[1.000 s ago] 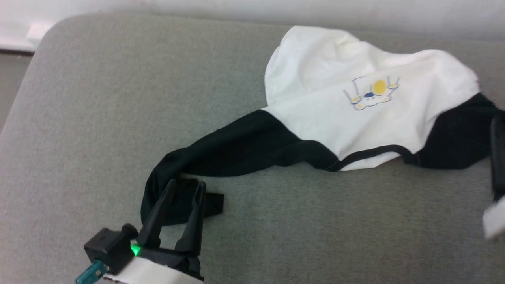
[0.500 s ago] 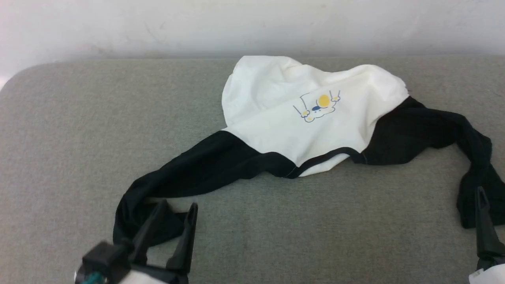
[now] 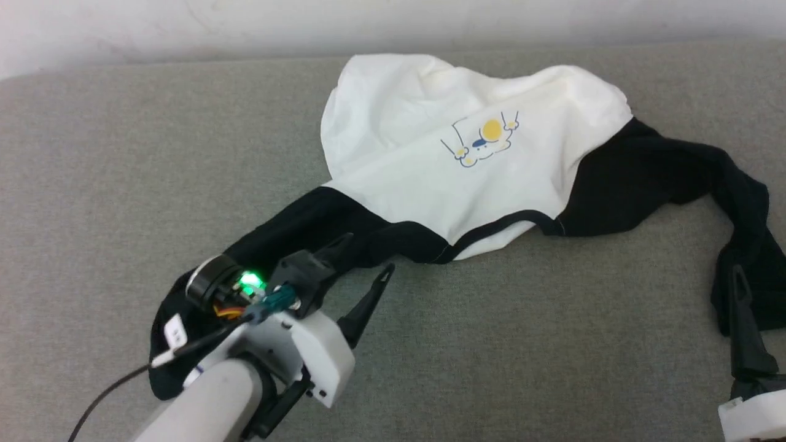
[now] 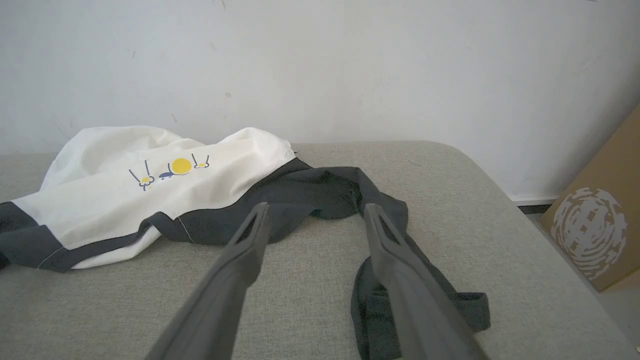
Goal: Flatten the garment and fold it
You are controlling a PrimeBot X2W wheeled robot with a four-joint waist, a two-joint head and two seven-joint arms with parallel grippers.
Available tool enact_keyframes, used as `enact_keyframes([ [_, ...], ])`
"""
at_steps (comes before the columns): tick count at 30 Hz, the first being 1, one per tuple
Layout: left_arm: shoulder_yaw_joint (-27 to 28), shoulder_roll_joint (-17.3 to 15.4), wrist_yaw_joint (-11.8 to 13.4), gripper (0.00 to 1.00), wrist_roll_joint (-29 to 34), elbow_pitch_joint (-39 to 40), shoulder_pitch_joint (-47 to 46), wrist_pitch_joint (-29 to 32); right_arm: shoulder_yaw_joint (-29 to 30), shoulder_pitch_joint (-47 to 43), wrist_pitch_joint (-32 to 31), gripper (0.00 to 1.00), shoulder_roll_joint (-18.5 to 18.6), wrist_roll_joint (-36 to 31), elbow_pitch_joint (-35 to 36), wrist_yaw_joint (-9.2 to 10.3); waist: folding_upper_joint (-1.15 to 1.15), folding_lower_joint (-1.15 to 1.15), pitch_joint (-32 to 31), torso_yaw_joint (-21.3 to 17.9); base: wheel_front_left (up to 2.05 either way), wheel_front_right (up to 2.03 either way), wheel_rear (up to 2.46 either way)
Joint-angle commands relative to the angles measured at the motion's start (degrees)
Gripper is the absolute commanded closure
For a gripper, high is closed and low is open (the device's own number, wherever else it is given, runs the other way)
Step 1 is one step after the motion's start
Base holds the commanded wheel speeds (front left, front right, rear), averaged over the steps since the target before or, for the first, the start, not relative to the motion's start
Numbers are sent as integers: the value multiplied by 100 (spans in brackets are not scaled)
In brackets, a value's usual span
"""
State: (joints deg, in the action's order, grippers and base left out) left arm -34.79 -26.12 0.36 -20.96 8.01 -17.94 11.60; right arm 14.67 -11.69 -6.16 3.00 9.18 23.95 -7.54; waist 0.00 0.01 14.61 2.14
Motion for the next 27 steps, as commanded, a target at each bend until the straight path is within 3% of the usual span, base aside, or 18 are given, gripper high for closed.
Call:
enact_keyframes([
  [1, -51, 50, -78, 0, 22, -151, -158, 38, -18, 98, 38, 0, -12, 26, 7, 5, 0, -1, 262, -131, 0, 0, 0],
  [6, -243, 158, -319, 0, 99, -882, -637, 221, -53, 238, 45, 0, -12, 30, 3, 5, 0, -1, 553, -250, 0, 0, 0],
  [15, -396, 426, -462, 0, 82, -2004, -1210, 383, -105, 386, 49, 0, -12, 54, -21, 5, 0, -1, 892, -349, 0, 0, 0],
  [16, -394, 469, -468, 12, 44, -2099, -1235, 384, -114, 402, 51, 0, -12, 54, -24, 5, 0, -1, 910, -354, 0, 0, 0],
  [17, -388, 510, -471, 79, 22, -2157, -1261, 335, -119, 417, 52, 0, -12, 52, -28, 5, 0, -1, 924, -356, 0, 0, 0],
  [18, -375, 560, -476, 100, -33, -2198, -1259, 294, -118, 431, 52, 0, -12, 51, -33, 5, 0, -1, 931, -353, 0, 0, 0],
  [23, -153, 725, -363, 100, -297, -2026, -1119, -147, -90, 460, 36, 0, -12, 41, -88, 5, 0, -1, 842, -253, 0, 0, 0],
  [27, 105, 696, -196, 100, -606, -1438, -700, -386, -93, 436, 25, 0, -13, 53, -138, 5, 0, -1, 611, -128, 0, 0, 0],
])
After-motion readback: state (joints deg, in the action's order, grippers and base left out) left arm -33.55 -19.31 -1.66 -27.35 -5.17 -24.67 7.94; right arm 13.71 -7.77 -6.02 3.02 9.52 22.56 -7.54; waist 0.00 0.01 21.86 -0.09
